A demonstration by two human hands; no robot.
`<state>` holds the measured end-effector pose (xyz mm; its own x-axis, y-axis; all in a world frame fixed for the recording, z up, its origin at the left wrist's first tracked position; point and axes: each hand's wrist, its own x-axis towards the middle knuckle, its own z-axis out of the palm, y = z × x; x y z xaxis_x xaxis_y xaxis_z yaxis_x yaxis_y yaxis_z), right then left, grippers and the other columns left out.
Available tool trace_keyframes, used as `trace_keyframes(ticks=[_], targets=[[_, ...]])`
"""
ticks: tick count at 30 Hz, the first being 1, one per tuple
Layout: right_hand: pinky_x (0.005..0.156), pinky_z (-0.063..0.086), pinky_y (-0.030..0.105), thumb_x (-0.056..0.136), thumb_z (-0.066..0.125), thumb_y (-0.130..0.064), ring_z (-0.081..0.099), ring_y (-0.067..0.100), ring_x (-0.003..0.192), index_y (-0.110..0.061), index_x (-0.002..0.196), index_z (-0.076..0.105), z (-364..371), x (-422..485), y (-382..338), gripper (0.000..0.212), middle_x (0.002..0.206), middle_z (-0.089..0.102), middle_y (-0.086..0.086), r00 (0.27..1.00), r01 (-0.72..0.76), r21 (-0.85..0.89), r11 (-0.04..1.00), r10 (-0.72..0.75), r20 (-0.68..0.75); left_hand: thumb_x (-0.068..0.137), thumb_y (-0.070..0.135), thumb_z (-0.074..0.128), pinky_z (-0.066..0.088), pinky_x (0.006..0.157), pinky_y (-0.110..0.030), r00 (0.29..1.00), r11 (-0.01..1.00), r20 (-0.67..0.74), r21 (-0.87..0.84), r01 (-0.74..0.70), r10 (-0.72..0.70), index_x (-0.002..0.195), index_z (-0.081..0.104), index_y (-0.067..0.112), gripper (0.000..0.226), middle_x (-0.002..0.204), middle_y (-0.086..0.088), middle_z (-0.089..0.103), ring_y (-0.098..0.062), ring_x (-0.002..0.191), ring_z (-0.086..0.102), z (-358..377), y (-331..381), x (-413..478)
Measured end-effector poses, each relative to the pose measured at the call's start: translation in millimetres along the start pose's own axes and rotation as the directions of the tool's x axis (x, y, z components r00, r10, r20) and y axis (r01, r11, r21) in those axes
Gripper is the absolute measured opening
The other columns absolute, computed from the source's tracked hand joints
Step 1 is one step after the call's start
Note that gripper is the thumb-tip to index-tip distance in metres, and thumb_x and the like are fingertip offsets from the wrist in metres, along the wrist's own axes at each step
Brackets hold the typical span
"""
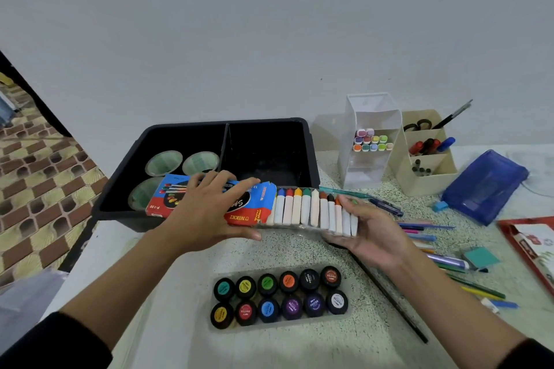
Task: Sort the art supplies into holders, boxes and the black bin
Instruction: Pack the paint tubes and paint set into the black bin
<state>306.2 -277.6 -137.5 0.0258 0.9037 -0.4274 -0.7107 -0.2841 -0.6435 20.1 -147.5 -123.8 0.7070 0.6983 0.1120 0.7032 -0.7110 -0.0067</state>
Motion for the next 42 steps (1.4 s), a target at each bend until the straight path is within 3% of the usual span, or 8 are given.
trace_keyframes(ticks=[4, 11, 16, 23, 27, 31, 36, 42], targets=[[0.066, 0.063, 0.045, 0.09, 0.061, -0.01, 0.073, 0.036, 0.095, -0.005, 0.113, 0.06, 4, -5, -8, 0.024, 0.105, 0.072, 0.022, 1.0, 0.026, -0.052, 0.998, -0.026, 0.003, 0.068, 0.097, 0.041, 0.019, 0.108, -0.032, 1.0, 0.976, -0.004, -0.216, 0.002, -0.003, 0.15, 0.026, 0.042, 0.1, 0.137, 0.014, 0.037, -0.007, 0.123, 0.035, -8, 4, -4], [0.08, 0.06, 0.048, 0.088, 0.065, -0.013, 0.073, 0.034, 0.094, -0.007, 0.109, 0.06, 9, -7, -10, 0.023, 0.102, 0.073, 0.019, 0.999, 0.033, -0.139, 0.99, -0.034, -0.008, 0.069, 0.098, 0.033, 0.024, 0.109, -0.037, 0.997, 0.973, 0.075, -0.229, -0.003, 0.02, 0.148, 0.011, 0.059, 0.091, 0.126, 0.016, 0.033, -0.004, 0.115, 0.037, -16, 10, -5], [0.061, 0.062, 0.04, 0.085, 0.063, -0.01, 0.076, 0.031, 0.081, -0.003, 0.103, 0.063, 15, -12, -4, 0.019, 0.089, 0.076, 0.017, 1.0, 0.027, -0.105, 0.994, -0.027, -0.004, 0.073, 0.093, 0.041, 0.03, 0.109, -0.038, 0.996, 0.954, 0.062, -0.295, -0.045, 0.066, 0.142, 0.025, 0.045, 0.086, 0.127, 0.017, 0.04, -0.003, 0.111, 0.046, -16, 14, -6], [0.079, 0.06, 0.051, 0.082, 0.066, -0.011, 0.075, 0.034, 0.086, -0.004, 0.102, 0.063, 18, -15, -3, 0.021, 0.091, 0.076, 0.019, 0.998, 0.057, -0.063, 0.996, -0.058, -0.018, 0.088, 0.083, 0.022, 0.027, 0.107, -0.033, 0.997, 0.913, -0.028, -0.401, -0.081, 0.076, 0.143, 0.03, 0.03, 0.076, 0.134, 0.011, 0.049, -0.005, 0.117, 0.045, -22, 8, -11], [0.074, 0.062, 0.052, 0.083, 0.065, -0.008, 0.074, 0.039, 0.085, -0.004, 0.1, 0.064, 21, -16, -2, 0.018, 0.088, 0.075, 0.023, 0.999, 0.044, 0.031, 0.999, -0.043, -0.028, 0.089, 0.083, 0.018, 0.025, 0.109, -0.033, 0.997, 0.908, -0.035, -0.411, -0.079, 0.071, 0.144, 0.029, 0.03, 0.077, 0.136, 0.009, 0.049, -0.007, 0.119, 0.045, -22, 8, -11], [0.09, 0.056, 0.058, 0.083, 0.066, -0.007, 0.07, 0.046, 0.1, -0.003, 0.096, 0.068, 25, -19, 0, 0.014, 0.098, 0.074, 0.027, 0.998, 0.046, 0.08, 0.996, -0.043, -0.037, 0.089, 0.083, 0.017, 0.025, 0.109, -0.034, 0.996, 0.922, -0.024, -0.377, -0.089, 0.086, 0.144, 0.025, 0.033, 0.075, 0.132, 0.006, 0.049, -0.012, 0.116, 0.047, -21, 7, -13], [0.062, 0.062, 0.043, 0.089, 0.063, -0.007, 0.074, 0.04, 0.089, -0.002, 0.098, 0.066, 29, -25, -2, 0.011, 0.097, 0.074, 0.025, 0.999, 0.028, 0.092, 0.995, -0.027, -0.019, 0.09, 0.082, 0.019, 0.028, 0.107, -0.037, 0.994, 0.931, -0.033, -0.35, -0.105, 0.1, 0.142, 0.026, 0.031, 0.073, 0.129, 0.005, 0.051, -0.013, 0.113, 0.048, -21, 9, -13], [0.059, 0.062, 0.04, 0.087, 0.062, -0.01, 0.074, 0.037, 0.087, -0.003, 0.096, 0.066, 35, -29, -3, 0.012, 0.095, 0.074, 0.022, 0.999, 0.031, 0.092, 0.995, -0.032, 0.011, 0.088, 0.084, 0.02, 0.025, 0.105, -0.03, 0.996, 0.926, -0.046, -0.365, -0.093, 0.082, 0.141, 0.024, 0.033, 0.074, 0.129, 0.006, 0.05, -0.009, 0.111, 0.045, -23, 10, -14]])
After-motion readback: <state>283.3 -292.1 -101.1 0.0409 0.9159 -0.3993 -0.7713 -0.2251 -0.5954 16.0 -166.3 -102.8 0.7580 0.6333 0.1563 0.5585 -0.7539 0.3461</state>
